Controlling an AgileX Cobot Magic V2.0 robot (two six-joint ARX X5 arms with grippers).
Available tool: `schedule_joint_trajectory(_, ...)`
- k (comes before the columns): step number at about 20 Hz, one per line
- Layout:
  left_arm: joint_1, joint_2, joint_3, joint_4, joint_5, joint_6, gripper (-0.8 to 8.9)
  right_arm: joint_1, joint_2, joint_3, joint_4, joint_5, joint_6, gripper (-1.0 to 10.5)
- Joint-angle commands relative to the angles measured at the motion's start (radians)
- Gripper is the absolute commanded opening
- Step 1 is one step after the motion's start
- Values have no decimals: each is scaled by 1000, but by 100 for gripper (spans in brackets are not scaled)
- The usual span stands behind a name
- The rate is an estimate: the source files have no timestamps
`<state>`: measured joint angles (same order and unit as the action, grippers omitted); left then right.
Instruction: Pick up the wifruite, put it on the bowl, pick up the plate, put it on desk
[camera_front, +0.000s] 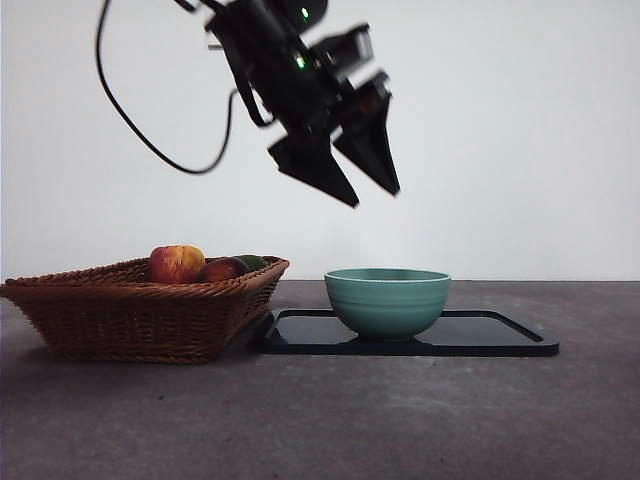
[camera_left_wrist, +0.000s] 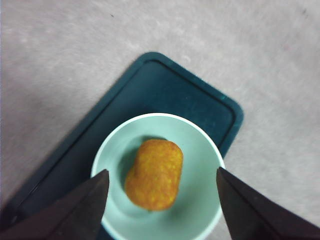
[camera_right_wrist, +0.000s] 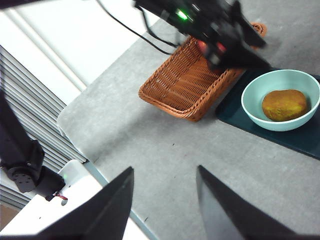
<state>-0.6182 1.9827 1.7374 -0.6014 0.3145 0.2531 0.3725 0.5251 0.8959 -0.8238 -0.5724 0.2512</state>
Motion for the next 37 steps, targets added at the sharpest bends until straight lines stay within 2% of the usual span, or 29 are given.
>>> schedule_joint_trajectory(1, -20, 60, 34, 27, -8, 61, 344, 5, -7, 17, -13, 1, 15, 200)
schedule_joint_trajectory(5, -40, 119, 34, 61, -37, 125, 344, 5, -13, 17, -62, 4, 15, 200)
schedule_joint_trajectory(10, -53, 155, 34, 109, -55, 157, 344, 6, -13, 17, -76, 4, 14, 200)
schedule_joint_trajectory(19, -59, 203, 34, 121, -56, 167, 344, 6, -13, 17, -105, 4, -1, 200)
schedule_joint_trajectory(23, -59, 205, 34, 116, -57, 209, 344, 6, -13, 17, -106, 4, -1, 200)
schedule_joint_trajectory(35, -65, 229, 34, 104, -57, 218, 341, 6, -13, 17, -106, 4, -5, 200)
schedule_joint_trajectory(37, -65, 229, 34, 105, -57, 218, 294, 6, -13, 17, -106, 4, -5, 200)
